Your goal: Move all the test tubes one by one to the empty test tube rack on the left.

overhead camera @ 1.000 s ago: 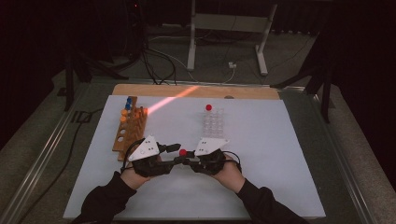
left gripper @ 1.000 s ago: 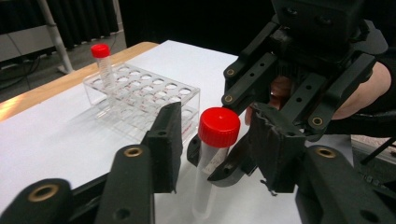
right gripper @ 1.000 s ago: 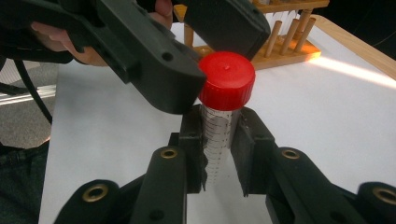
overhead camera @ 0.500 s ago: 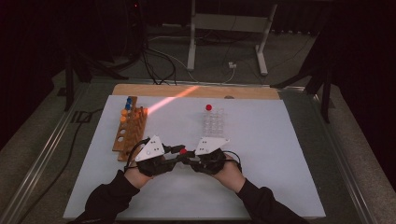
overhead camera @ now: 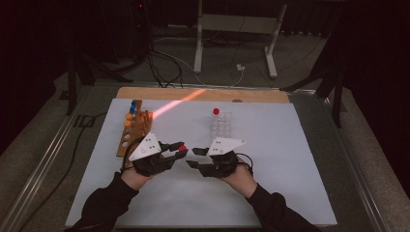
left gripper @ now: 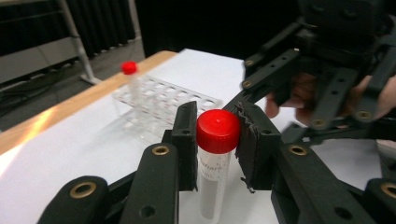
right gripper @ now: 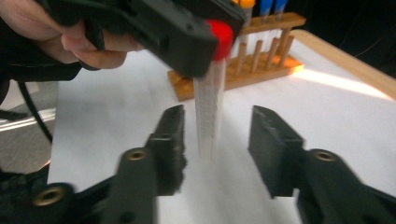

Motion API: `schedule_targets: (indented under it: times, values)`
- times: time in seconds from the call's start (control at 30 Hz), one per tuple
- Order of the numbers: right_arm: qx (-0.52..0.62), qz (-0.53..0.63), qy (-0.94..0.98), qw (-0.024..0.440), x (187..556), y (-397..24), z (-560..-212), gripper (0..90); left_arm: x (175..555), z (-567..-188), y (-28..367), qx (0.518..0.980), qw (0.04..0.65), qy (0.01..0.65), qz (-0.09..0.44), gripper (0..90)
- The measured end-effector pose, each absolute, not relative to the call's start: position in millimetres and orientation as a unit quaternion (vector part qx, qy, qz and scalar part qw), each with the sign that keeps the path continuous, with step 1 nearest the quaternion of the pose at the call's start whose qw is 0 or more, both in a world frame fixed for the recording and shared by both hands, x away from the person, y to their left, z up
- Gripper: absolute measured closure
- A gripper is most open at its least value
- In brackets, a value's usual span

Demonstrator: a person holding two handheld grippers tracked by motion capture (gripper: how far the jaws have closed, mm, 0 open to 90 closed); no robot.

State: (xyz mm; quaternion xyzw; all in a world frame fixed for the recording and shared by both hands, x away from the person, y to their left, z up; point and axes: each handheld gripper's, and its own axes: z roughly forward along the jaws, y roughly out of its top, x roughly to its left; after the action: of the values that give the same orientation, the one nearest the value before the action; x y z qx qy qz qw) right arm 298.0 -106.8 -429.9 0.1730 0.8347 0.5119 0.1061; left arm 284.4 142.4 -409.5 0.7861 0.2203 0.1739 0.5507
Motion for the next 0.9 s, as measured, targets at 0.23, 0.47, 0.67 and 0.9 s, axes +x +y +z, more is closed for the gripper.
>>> schedule_targets:
  times: [0.23, 0.47, 0.67, 0.9]
  values:
    - [0.17, 0.522, 0.83, 0.097, 297, -106, -425, 28.4, 292, -397, 166, 0.777, 0.543, 0.247, 0.202, 71.4]
    - [0.177, 0.53, 0.824, 0.094, 296, -105, -422, 12.2, 299, -383, 198, 0.757, 0.54, 0.283, 0.235, 71.4]
    - [0.186, 0.536, 0.819, 0.086, 298, -107, -421, 0.3, 305, -380, 223, 0.742, 0.531, 0.314, 0.263, 71.4]
    - [0.193, 0.543, 0.813, 0.084, 300, -111, -420, 0.0, 311, -380, 246, 0.724, 0.522, 0.347, 0.289, 71.4]
